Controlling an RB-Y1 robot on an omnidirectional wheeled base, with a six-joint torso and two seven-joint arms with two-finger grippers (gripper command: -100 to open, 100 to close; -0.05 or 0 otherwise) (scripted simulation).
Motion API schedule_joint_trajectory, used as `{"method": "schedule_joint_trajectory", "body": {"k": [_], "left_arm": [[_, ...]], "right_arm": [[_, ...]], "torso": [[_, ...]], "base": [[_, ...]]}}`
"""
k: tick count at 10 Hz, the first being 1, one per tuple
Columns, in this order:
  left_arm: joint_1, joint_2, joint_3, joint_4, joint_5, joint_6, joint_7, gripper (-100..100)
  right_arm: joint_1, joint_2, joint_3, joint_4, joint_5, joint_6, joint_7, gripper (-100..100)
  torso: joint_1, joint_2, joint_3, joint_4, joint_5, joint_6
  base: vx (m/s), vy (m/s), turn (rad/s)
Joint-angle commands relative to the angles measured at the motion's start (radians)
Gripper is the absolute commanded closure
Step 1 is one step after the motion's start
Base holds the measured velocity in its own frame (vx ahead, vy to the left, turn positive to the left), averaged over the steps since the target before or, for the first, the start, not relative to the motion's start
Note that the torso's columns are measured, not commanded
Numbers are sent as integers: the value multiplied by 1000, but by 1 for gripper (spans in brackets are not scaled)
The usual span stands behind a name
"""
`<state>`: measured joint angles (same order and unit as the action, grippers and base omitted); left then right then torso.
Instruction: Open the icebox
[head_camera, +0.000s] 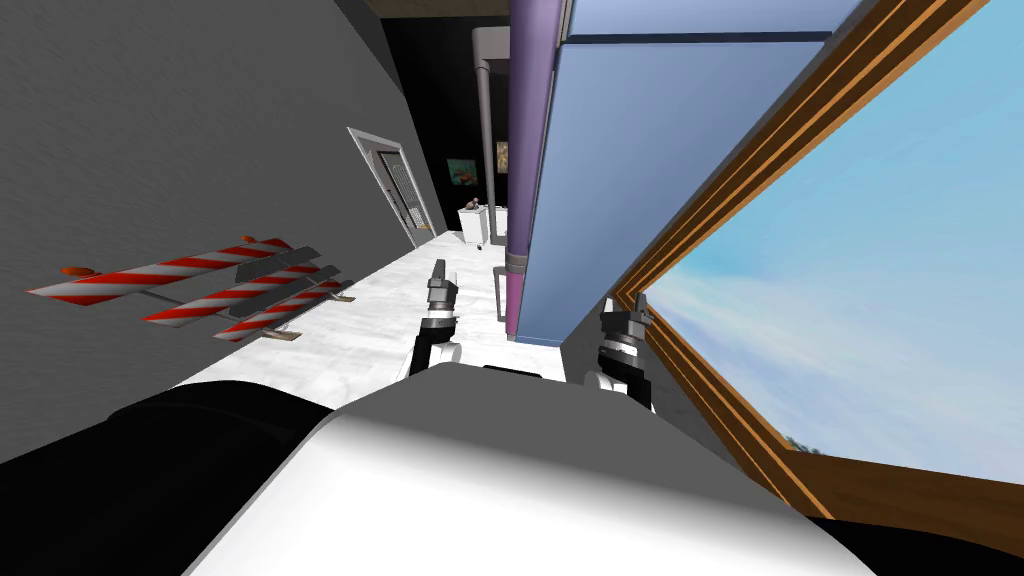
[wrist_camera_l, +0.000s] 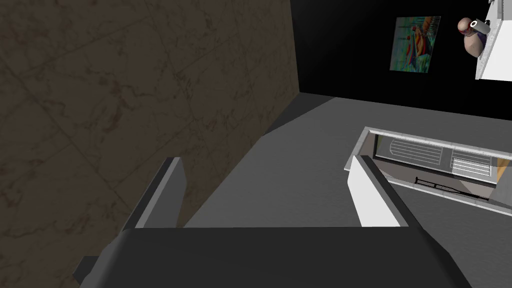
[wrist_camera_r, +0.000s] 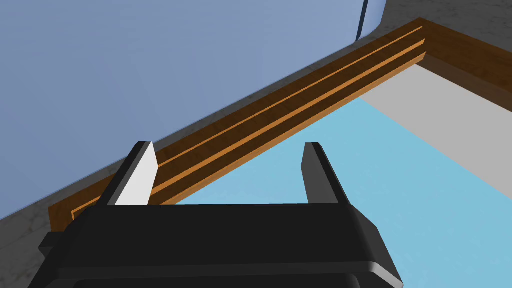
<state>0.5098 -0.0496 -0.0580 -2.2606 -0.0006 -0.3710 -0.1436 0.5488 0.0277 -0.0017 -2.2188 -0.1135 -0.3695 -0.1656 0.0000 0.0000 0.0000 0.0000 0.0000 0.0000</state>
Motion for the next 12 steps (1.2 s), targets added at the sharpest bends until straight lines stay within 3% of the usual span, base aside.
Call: {"method": "schedule_joint_trajectory", "body": {"k": [1, 9, 10, 12], "left_arm": [[0, 0, 0, 0, 0, 0, 0, 0], [0, 0, 0, 0, 0, 0, 0, 0], [0, 0, 0, 0, 0, 0, 0, 0], [0, 0, 0, 0, 0, 0, 0, 0]], "right_arm": [[0, 0, 0, 0, 0, 0, 0, 0], [0, 0, 0, 0, 0, 0, 0, 0], [-6, -40, -5, 2, 10, -5, 8, -100], [-19, -93, -15, 7, 34, -18, 27, -100]], "torso": [[0, 40, -82, 41, 0, 0], [0, 618, -1234, 617, 0, 0], [0, 691, -1382, 691, 0, 0], [2, 733, -1471, 734, 1, 0]], "base": [[0, 0, 0], [0, 0, 0], [20, 21, -48], [46, 52, -68]]}}
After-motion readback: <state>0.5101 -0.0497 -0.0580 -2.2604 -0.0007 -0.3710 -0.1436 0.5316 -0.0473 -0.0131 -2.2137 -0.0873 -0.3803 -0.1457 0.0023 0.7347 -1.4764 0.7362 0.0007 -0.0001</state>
